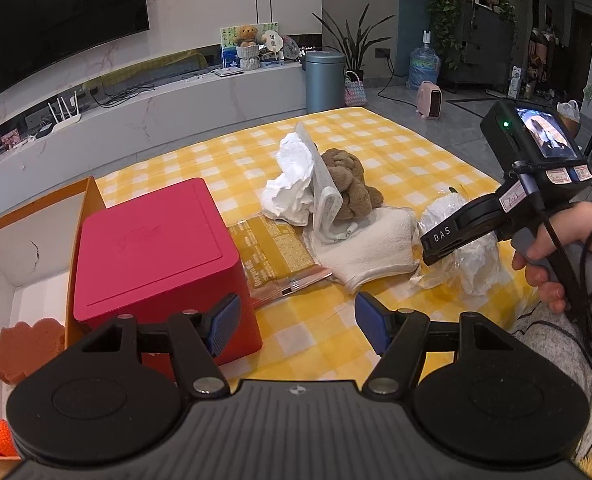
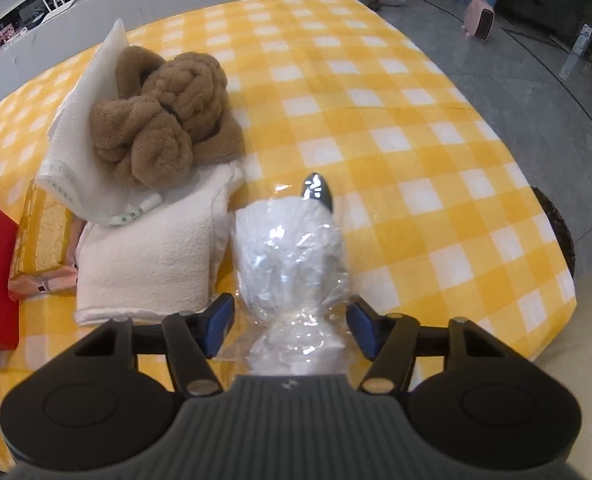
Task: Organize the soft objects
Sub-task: 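Grasp the white towel with the left gripper while the right holds the wrapped item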
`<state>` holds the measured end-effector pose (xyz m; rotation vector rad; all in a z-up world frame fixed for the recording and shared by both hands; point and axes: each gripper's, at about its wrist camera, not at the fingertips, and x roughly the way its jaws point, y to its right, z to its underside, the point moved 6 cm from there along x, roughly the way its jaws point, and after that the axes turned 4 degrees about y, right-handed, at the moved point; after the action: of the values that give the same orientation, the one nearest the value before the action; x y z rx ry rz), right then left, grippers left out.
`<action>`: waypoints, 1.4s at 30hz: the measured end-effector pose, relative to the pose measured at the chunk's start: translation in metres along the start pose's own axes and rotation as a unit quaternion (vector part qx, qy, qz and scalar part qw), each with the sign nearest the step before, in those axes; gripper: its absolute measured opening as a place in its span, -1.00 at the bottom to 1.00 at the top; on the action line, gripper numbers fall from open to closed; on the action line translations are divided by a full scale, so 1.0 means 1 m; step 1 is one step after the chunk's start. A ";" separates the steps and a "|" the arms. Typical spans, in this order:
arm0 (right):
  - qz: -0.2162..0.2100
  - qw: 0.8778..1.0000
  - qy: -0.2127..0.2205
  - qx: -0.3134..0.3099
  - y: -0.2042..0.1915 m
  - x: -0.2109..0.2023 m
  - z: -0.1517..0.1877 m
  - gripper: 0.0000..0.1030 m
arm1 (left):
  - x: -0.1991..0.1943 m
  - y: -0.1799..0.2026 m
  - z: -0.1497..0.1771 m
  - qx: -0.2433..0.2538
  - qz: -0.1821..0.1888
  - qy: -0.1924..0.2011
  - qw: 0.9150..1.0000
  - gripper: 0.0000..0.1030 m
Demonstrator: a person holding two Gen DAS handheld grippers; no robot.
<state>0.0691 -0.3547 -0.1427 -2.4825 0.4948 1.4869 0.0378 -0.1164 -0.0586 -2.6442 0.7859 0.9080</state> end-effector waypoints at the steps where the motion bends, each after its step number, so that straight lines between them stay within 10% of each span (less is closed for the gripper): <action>1: -0.004 1.000 0.004 0.003 0.001 -0.001 0.000 0.09 | -0.001 0.000 0.000 0.001 0.001 0.001 1.000 0.51; 26: -0.074 0.987 0.076 0.117 0.033 -0.030 -0.012 -0.03 | 0.045 0.086 -0.020 0.174 0.001 -0.033 0.984 0.51; 42: -0.081 0.979 0.103 0.154 0.054 -0.037 -0.014 -0.02 | 0.115 0.097 -0.001 0.130 0.015 -0.061 0.990 0.56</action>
<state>0.0436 -0.4028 -0.1035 -2.3726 0.5018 1.0130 0.0609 -0.2445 -0.1342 -2.3357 0.8530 0.8972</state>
